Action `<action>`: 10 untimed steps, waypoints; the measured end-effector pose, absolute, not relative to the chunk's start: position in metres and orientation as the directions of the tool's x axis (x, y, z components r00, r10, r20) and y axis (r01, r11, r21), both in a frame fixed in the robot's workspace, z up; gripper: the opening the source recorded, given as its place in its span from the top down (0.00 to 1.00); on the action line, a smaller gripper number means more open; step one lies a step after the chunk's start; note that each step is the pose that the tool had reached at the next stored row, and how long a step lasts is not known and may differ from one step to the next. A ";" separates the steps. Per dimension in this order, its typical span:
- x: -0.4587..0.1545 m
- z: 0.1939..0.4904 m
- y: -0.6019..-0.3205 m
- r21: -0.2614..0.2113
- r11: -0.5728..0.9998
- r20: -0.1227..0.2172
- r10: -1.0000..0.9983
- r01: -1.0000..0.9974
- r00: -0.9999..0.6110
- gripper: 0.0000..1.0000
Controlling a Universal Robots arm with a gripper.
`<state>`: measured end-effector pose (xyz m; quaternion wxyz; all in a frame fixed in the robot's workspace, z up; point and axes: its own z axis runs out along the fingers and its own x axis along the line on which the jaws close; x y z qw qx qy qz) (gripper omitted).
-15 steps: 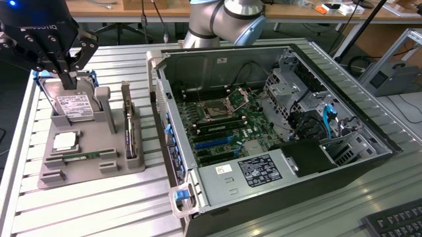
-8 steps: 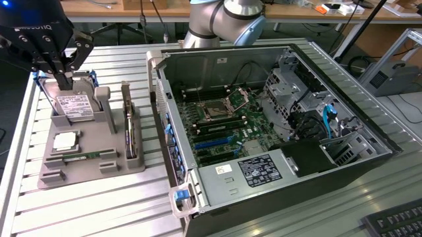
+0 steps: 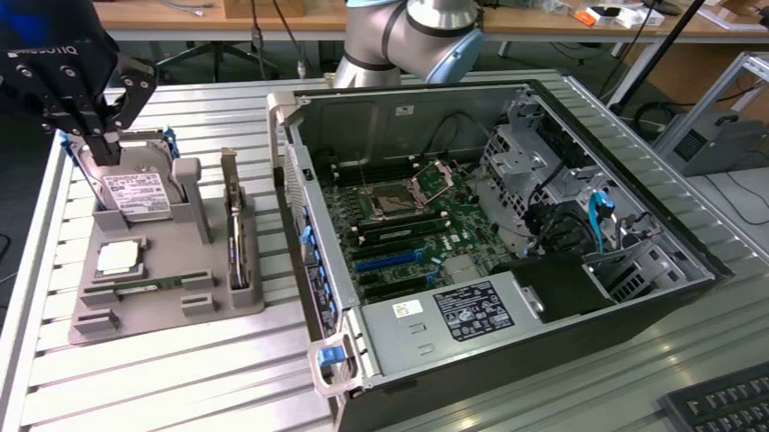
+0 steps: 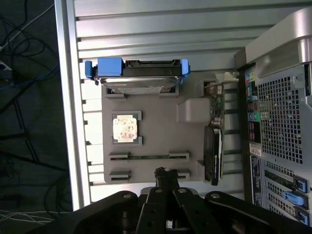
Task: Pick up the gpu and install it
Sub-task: 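Reach for the gpu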
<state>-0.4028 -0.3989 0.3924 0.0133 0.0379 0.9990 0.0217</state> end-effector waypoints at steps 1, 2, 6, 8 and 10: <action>-0.404 0.392 -0.399 0.044 0.996 -0.025 0.076 0.075 -0.997 0.89; -0.405 0.392 -0.399 0.044 0.996 -0.025 0.076 0.075 -0.997 0.89; -0.410 0.392 -0.399 0.044 0.996 -0.025 0.076 0.075 -0.997 0.89; -0.413 0.392 -0.399 0.044 0.996 -0.025 0.076 0.075 -0.997 0.89; -0.416 0.392 -0.399 0.044 0.996 -0.025 0.076 0.075 -0.997 0.89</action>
